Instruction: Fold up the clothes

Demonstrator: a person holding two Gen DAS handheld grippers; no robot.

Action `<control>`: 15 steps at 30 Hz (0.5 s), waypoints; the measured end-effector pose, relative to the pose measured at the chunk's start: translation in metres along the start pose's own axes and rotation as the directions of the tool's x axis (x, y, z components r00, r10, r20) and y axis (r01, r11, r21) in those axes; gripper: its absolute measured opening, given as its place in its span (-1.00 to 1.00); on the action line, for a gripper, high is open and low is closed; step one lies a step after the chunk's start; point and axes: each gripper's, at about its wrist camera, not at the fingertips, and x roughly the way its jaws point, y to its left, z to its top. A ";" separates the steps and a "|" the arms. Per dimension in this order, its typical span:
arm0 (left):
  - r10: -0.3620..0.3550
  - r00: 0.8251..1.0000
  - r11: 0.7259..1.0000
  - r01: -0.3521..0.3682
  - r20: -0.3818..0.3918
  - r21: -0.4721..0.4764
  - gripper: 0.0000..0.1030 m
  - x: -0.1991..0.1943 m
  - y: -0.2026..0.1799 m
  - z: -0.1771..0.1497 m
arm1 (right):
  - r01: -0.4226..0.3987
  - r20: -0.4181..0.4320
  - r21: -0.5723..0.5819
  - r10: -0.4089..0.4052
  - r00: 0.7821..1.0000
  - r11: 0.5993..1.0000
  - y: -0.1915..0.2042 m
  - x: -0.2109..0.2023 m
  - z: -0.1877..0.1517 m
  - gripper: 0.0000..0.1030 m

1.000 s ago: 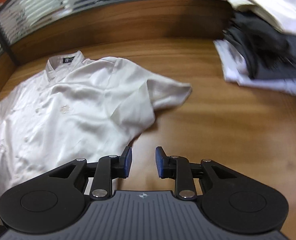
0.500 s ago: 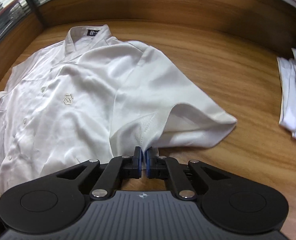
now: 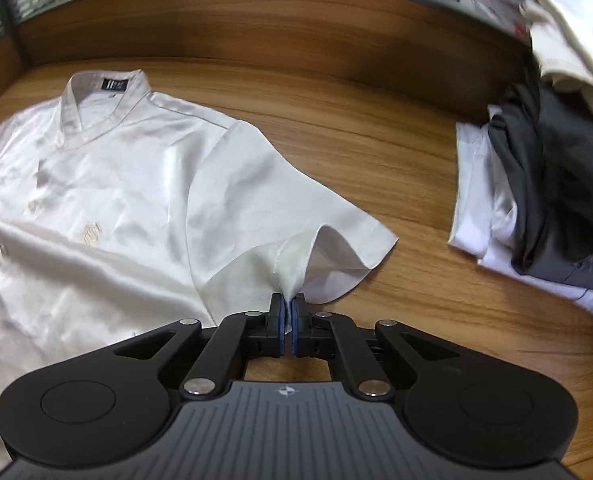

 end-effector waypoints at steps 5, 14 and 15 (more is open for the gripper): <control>0.023 0.997 1.000 -0.022 0.073 -0.014 0.00 -0.010 0.005 0.002 | -0.007 0.018 0.067 0.005 1.000 0.998 -0.002 -0.017 -0.012 -0.60; 0.063 0.986 0.970 -0.024 0.157 -0.241 0.00 -0.012 0.056 0.030 | -0.073 -0.019 0.359 0.085 0.996 0.931 -0.015 -0.008 -0.054 -0.57; 0.068 0.985 0.963 -0.023 0.159 -0.268 -0.01 -0.010 0.062 0.032 | -0.082 -0.019 0.386 0.096 0.995 0.919 -0.014 -0.005 -0.058 -0.54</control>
